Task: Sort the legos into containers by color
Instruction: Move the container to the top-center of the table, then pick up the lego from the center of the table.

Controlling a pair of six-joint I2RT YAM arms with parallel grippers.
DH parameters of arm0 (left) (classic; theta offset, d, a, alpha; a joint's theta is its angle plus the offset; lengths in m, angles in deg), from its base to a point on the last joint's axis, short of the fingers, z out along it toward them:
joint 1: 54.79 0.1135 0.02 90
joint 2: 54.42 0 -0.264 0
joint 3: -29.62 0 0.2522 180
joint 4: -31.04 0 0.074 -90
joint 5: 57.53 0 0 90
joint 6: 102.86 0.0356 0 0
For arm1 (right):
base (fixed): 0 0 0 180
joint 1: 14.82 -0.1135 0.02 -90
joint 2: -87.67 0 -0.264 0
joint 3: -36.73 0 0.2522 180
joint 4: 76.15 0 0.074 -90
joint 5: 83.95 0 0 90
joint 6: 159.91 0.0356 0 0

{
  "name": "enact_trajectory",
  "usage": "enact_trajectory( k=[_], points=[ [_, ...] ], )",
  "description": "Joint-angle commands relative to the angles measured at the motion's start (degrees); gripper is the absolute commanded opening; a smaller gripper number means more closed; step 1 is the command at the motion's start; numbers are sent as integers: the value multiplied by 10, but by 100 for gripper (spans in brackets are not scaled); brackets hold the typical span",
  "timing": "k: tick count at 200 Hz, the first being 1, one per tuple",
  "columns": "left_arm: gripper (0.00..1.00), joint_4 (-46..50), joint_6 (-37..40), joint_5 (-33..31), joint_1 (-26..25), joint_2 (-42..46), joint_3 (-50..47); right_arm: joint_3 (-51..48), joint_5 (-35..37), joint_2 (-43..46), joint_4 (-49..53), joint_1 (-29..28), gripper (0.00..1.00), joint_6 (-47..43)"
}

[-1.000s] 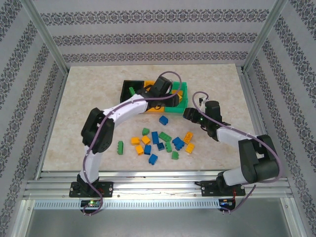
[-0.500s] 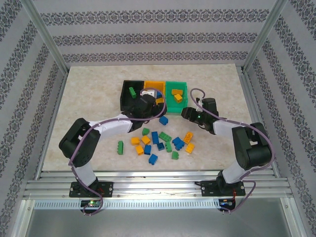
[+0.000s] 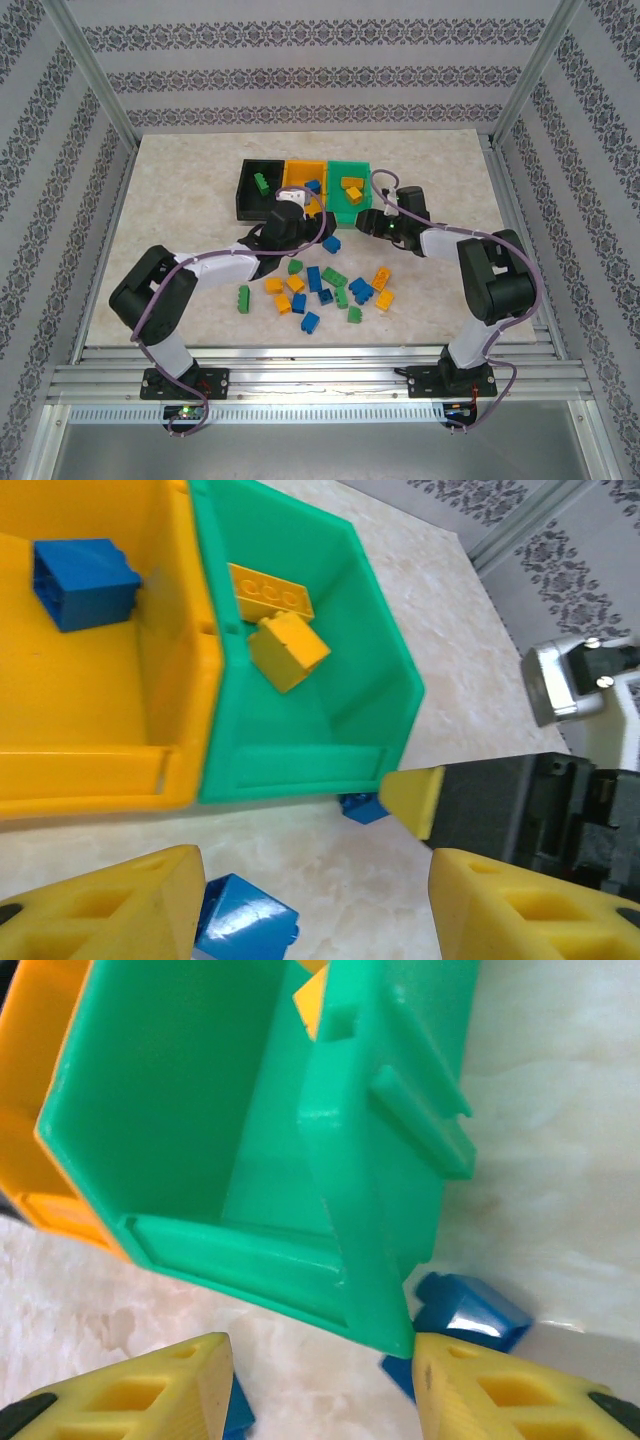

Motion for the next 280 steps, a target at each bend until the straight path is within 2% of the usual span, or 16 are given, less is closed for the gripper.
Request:
enact_trajectory(
  k=[1, 66, 113, 142, 181, 202, 241, 280],
  points=[
    [61, -34, -7, 30, 12, 30, -10, 23, -4, 3, 16, -6, 51, -25],
    [61, -56, -12, 42, 24, 56, -46, 101, -3, -15, 68, 3, 51, -31],
    [61, -51, -12, 59, 47, 78, -70, 76, 29, -23, 82, 29, 52, -47],
    [61, -72, -26, 69, 65, 82, -89, 93, -40, -56, 82, 35, 52, -63],
    [61, -88, -40, 100, 78, 73, -88, 115, -70, -97, 83, 31, 52, -65],
    [61, -94, -44, 108, 84, 73, -92, 94, -96, -94, 71, 21, 52, -54],
    [61, -102, -46, 107, 93, 78, -106, 12, -61, -21, 72, -15, 52, -46],
    [61, -125, -61, 125, 96, 60, -106, -5, 33, 19, 135, -39, 56, -69]
  ],
)
